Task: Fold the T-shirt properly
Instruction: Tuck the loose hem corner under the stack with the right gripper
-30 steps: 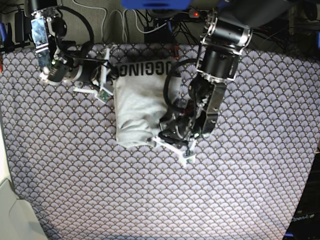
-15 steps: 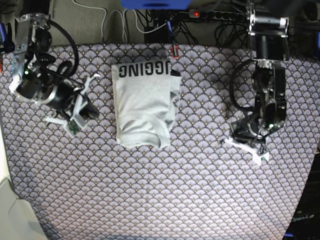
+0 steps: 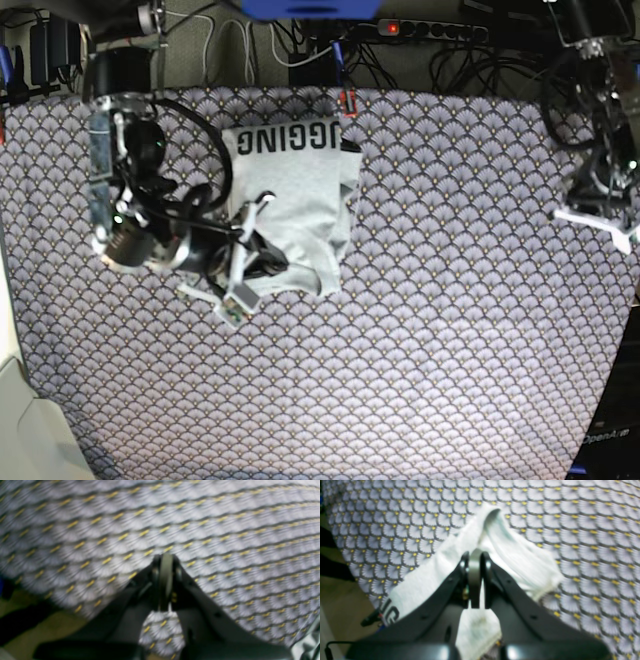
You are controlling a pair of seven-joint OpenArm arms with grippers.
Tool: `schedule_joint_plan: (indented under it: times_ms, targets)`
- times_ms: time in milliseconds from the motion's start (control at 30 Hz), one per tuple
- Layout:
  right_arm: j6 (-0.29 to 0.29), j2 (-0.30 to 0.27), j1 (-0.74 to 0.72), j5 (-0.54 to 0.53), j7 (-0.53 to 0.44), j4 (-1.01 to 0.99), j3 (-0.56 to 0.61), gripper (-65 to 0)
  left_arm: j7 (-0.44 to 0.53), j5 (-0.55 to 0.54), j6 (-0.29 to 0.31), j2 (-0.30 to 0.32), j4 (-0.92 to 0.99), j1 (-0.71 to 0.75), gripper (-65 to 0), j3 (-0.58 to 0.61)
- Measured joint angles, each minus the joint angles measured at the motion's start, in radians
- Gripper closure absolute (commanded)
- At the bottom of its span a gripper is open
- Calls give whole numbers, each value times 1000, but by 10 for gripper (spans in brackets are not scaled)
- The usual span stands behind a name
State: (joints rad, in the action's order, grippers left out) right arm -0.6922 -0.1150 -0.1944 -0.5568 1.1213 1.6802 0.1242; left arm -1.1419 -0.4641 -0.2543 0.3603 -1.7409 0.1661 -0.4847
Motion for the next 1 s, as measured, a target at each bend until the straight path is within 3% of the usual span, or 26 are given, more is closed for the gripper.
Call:
schedule_joint_plan:
  times_ms: [133,700,1000]
  targets:
    - [0,40,-40,-7,-43,-60,56,0,-4,-3,0,-8,-39,51,-3,-66]
    - [1,32,-217,-6,-343,-694,172,0,-3,-4,4,-10,-89,146,-3,-111]
    - [1,18,-302,3,-335,-726,163,0,-6,-5,7,-12,-120,166,-3,-109]
